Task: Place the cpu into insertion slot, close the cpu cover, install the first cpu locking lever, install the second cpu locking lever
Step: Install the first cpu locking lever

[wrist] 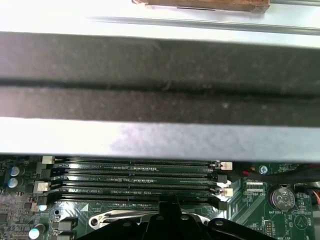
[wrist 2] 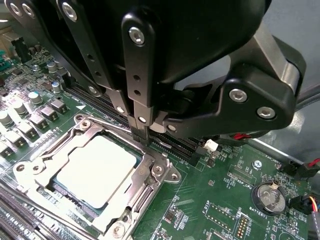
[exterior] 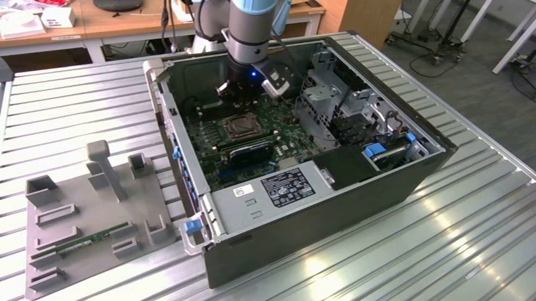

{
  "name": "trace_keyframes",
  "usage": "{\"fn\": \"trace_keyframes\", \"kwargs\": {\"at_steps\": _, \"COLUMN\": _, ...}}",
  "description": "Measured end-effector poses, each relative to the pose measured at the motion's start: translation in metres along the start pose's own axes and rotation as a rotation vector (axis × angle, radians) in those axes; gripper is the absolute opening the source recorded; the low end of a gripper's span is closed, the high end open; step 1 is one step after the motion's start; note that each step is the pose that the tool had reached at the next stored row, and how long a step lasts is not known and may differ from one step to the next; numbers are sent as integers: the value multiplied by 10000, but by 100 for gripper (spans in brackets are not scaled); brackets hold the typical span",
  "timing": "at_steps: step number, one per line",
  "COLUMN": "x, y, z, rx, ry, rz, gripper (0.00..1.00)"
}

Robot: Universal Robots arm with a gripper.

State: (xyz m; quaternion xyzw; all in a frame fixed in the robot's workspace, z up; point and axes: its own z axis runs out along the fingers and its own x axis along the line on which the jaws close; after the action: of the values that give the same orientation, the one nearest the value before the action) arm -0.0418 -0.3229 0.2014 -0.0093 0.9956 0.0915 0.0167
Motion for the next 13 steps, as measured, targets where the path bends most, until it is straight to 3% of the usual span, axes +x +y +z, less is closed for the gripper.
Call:
{"fn": "trace_keyframes", "kwargs": {"at_steps": 9, "x": -3, "y": 19, "z": -102, "rx": -1, "ry": 0, "rz": 0, "gripper": 11}}
{"fn": "trace_keyframes", "kwargs": {"at_steps": 13, "x": -3, "y": 22, "z": -117, "rx": -3, "ry": -2, "rz": -1, "gripper": 11}}
